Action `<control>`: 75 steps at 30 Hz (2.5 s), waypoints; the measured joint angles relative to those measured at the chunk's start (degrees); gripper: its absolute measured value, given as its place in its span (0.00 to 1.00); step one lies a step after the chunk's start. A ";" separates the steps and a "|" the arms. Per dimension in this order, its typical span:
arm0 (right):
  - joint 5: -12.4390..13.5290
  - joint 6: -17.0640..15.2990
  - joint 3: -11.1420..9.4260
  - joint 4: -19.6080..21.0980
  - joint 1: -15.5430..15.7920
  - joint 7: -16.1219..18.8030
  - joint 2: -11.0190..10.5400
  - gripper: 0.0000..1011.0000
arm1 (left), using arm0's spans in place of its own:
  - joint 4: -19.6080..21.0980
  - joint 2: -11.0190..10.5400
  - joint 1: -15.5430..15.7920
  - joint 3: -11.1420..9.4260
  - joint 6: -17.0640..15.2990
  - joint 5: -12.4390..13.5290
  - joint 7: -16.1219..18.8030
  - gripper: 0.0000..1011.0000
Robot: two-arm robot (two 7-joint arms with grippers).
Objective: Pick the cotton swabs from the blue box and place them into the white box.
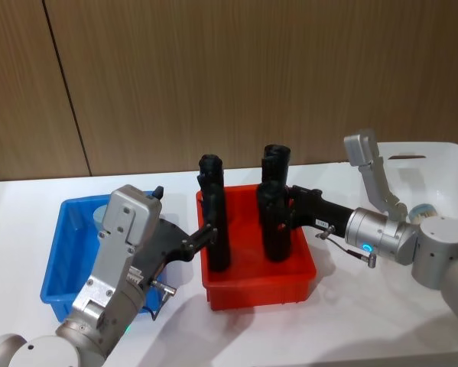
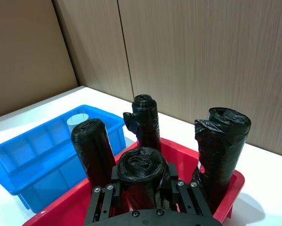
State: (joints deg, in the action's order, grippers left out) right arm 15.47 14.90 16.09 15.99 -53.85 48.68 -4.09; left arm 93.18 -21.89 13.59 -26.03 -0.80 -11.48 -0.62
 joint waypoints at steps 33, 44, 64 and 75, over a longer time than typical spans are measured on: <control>-0.67 -6.64 -2.99 31.18 10.65 -10.36 -4.75 0.37 | 0.00 0.00 0.00 0.00 0.00 0.00 -0.01 0.99; -2.43 -12.14 -5.50 44.31 15.16 -16.97 -7.92 0.35 | 0.00 0.00 0.00 0.00 0.00 0.00 0.00 0.99; -5.12 -19.74 -10.55 55.70 20.67 -29.54 -12.97 0.35 | 0.00 0.00 0.00 0.00 0.00 0.00 0.00 0.99; -5.45 -22.06 -12.89 56.46 22.54 -33.79 -14.92 0.41 | 0.00 0.00 0.00 0.00 0.00 0.00 0.00 0.99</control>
State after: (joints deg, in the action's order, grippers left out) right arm 10.02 -7.16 3.20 72.44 -31.31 14.89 -19.01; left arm 93.18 -21.89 13.59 -26.03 -0.80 -11.48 -0.62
